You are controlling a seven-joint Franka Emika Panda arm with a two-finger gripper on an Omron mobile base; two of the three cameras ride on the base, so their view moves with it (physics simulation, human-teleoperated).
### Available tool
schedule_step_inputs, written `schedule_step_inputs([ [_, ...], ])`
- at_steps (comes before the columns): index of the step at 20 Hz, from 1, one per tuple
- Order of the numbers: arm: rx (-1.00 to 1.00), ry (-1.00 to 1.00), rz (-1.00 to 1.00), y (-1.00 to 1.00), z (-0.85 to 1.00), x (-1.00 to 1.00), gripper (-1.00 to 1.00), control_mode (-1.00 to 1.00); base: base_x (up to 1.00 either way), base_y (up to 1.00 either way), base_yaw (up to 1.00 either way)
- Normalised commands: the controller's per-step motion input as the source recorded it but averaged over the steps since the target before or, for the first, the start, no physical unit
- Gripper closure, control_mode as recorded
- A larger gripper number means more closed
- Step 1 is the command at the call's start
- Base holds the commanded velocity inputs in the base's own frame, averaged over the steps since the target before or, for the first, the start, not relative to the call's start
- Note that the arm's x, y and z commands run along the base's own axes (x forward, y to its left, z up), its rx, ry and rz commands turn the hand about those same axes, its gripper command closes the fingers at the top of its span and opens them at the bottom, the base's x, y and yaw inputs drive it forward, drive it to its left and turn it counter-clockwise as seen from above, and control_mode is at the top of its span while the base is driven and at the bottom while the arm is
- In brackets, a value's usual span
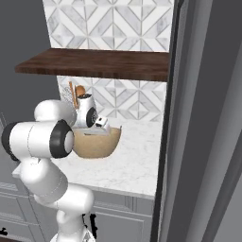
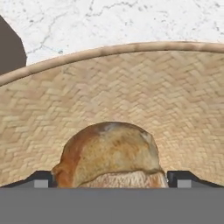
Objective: Open the cabinet, pick up the bread from the cabinet and place it in the basket. Then move the basket to the dining counter.
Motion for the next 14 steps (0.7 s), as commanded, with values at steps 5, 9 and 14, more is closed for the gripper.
schedule_step_inputs([
  [5, 0.00, -0.01, 0.00, -0.05, 0.02, -0.30, -1.00, -1.00, 0.00, 0.00, 0.00],
  [9, 0.00, -0.04, 0.00, -0.06, 0.26, -0.49, -1.00, -1.00, 0.00, 0.00, 0.00],
  [14, 0.00, -0.02, -0.01, -0.01, 0.10, -0.17, -1.00, -1.00, 0.00, 0.00, 0.00],
])
